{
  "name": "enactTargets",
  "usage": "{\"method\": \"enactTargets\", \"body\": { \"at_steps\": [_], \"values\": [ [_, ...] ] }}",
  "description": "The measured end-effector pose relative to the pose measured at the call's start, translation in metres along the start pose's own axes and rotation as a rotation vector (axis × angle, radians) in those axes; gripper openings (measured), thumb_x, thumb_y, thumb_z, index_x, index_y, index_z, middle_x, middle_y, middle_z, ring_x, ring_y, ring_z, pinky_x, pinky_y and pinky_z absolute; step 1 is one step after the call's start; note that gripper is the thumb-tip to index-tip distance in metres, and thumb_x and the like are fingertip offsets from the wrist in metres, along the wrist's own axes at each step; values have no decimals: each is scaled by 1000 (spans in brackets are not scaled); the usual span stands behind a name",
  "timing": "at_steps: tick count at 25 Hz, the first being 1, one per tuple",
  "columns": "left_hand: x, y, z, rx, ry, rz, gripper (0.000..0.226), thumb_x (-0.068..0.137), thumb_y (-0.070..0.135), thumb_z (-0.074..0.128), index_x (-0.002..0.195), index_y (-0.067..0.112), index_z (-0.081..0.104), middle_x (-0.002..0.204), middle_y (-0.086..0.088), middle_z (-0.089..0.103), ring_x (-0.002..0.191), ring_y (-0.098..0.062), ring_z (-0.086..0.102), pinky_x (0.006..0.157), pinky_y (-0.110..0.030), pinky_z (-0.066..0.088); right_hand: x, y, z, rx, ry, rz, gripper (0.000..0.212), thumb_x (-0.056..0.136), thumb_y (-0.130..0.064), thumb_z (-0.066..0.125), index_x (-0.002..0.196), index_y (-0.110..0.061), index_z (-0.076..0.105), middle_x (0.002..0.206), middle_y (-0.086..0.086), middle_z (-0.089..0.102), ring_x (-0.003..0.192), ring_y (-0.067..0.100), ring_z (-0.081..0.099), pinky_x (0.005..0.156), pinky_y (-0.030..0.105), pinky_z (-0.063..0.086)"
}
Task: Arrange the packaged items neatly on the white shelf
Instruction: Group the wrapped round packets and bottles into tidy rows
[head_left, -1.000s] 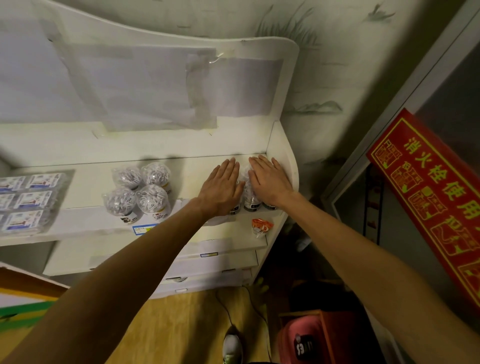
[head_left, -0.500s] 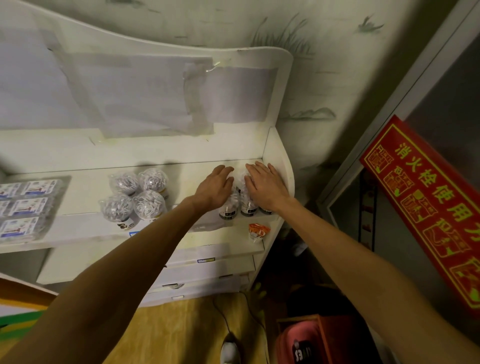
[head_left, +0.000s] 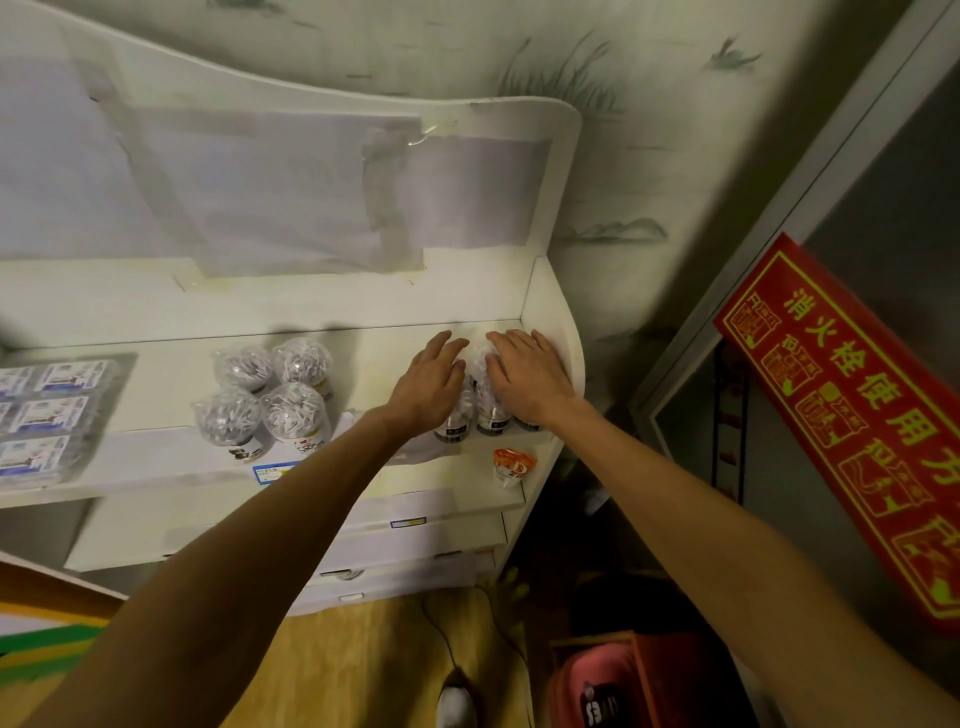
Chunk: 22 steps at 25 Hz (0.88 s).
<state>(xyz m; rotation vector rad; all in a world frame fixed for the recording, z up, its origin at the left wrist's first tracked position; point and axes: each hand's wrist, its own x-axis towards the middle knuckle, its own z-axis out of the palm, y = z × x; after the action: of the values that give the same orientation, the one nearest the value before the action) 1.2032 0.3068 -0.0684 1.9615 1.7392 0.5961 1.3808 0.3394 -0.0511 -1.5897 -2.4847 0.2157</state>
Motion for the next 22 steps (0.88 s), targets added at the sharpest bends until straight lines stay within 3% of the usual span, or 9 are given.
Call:
{"method": "enactTargets", "body": {
  "at_steps": [5, 13, 19, 22],
  "values": [
    [0, -1, 0, 7, 7, 12, 45, 107, 35, 25, 149, 25, 37, 163, -4, 22, 145, -28, 31, 114, -44, 33, 1, 1, 0, 27, 7, 7, 49, 106, -39, 29, 147, -15, 43, 150, 6, 49, 141, 21, 39, 124, 41, 15],
    [2, -3, -9, 144, -19, 54, 48, 107, 41, 24, 153, 29, 31, 164, -3, 21, 146, -29, 28, 115, -48, 33, 0, 2, -5, 8, -38, -5, 51, 107, -40, 26, 150, -14, 38, 155, 6, 43, 146, 21, 31, 124, 41, 12],
    [-6, 12, -20, 211, 181, 108, 51, 107, 45, 25, 150, 22, 38, 161, -4, 29, 144, -25, 33, 114, -42, 33, 4, 3, -10, 113, -12, 48, 56, 107, -45, 28, 156, -16, 29, 162, 5, 30, 152, 21, 20, 125, 42, 7],
    [-12, 9, -21, 258, 161, 125, 55, 106, 46, 24, 154, 18, 30, 163, -6, 22, 148, -25, 26, 117, -41, 26, 0, 3, -8, 39, -34, 18, 58, 107, -46, 25, 157, -15, 25, 164, 6, 25, 153, 21, 14, 125, 42, 7]
  ]
}}
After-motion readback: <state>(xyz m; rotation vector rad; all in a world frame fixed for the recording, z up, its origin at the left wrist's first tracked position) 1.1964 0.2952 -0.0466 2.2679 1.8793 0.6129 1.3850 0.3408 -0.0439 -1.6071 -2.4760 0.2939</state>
